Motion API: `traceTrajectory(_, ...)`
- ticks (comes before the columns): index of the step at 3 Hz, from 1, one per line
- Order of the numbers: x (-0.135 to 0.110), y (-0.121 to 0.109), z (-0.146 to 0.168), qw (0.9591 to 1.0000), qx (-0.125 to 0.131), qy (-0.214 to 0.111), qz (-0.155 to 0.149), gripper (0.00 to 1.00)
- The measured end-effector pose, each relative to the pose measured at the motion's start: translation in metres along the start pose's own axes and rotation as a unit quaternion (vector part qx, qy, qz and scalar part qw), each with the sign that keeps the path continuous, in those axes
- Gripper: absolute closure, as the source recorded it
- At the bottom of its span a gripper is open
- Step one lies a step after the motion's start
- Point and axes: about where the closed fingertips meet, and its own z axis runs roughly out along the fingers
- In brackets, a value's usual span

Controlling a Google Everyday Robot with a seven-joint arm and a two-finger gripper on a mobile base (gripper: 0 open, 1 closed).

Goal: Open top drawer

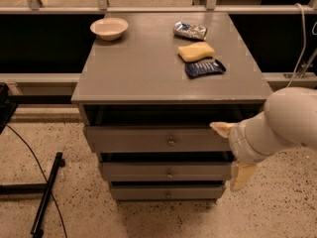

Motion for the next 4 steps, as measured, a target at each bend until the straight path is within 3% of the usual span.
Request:
traceTrajectory(2, -0.002, -0.025, 0.078, 0.9977, 0.052, -0.02, -0.04, 0.0)
traceTrajectory(4, 0.012, -0.076, 0.123, 0.9958, 0.078, -0.015, -0.047, 0.0)
